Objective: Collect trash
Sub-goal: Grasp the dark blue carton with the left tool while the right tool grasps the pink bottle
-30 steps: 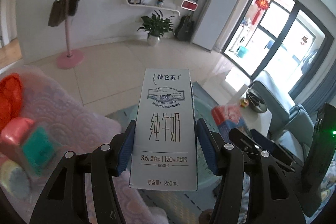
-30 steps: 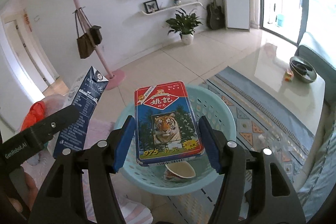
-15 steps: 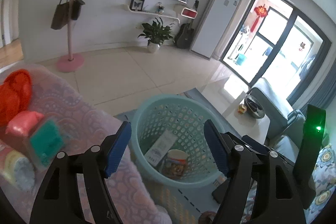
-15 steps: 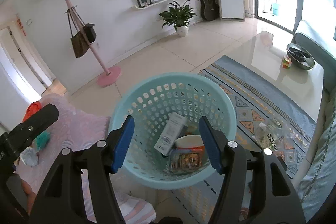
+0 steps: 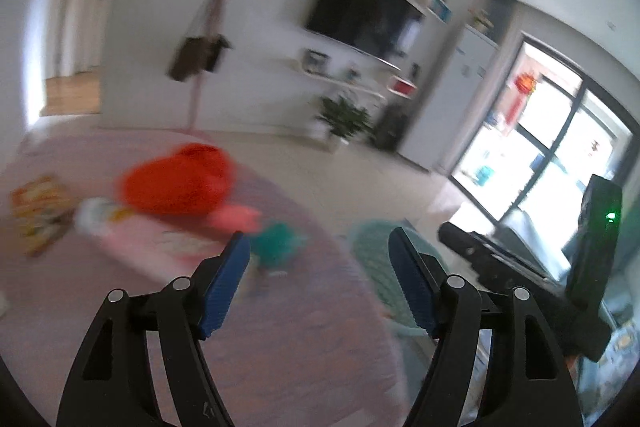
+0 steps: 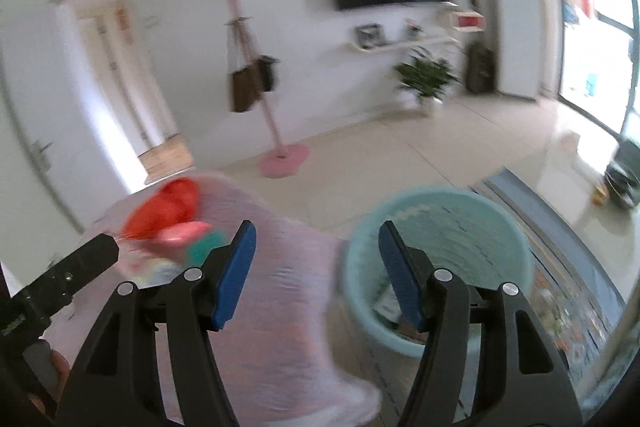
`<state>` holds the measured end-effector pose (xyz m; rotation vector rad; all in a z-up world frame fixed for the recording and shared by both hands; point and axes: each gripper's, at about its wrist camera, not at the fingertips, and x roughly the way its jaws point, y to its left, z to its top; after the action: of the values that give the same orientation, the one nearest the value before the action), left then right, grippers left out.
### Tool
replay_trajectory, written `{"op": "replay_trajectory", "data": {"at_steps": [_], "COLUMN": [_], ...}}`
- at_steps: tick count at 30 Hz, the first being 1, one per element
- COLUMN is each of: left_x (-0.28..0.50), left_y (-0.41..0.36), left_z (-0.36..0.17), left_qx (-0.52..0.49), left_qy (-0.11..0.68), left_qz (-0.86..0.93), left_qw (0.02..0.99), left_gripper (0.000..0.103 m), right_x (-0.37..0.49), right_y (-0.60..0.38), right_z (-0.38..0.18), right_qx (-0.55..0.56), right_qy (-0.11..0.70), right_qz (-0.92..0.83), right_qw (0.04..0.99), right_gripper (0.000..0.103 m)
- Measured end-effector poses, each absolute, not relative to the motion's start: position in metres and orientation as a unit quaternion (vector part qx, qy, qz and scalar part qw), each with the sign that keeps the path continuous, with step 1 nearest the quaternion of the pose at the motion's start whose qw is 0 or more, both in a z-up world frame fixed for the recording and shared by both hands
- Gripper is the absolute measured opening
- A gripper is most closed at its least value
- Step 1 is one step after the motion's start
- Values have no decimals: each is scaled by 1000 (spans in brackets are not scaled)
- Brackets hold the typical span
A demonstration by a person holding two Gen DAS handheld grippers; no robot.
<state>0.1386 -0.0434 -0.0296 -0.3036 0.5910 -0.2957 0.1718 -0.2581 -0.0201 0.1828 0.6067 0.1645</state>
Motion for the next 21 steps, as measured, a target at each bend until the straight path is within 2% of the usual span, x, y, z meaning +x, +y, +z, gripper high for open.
{"op": "replay_trajectory", "data": {"at_steps": [4,8,10,14,21], "left_x": [114,96,94,96,123], "left_y": [16,85,117,178,225], "left_z": [-25,-24,-29,-43,-57], "left_qx": [-166,-192,-214,-249,-255], "left_qy": [276,274,288,311,350], "left_qz": [-65,13,32,91,137], "left_qw": [945,942,933,913,891], "left_gripper": [73,80,80,80,80], "right_x": [173,179,187,202,232], "right_y": [-201,-150,-125,-90,-59], "right_z": [-13,-14,-18,-29,-48], "right_qx": [62,36,24,-2,-47], "right_qy": [293,294,305,332,375], "right_qz": [148,194,216,251,263], "right_qw": [943,935,927,909,888], "right_gripper": [60,60,67,67,67]}}
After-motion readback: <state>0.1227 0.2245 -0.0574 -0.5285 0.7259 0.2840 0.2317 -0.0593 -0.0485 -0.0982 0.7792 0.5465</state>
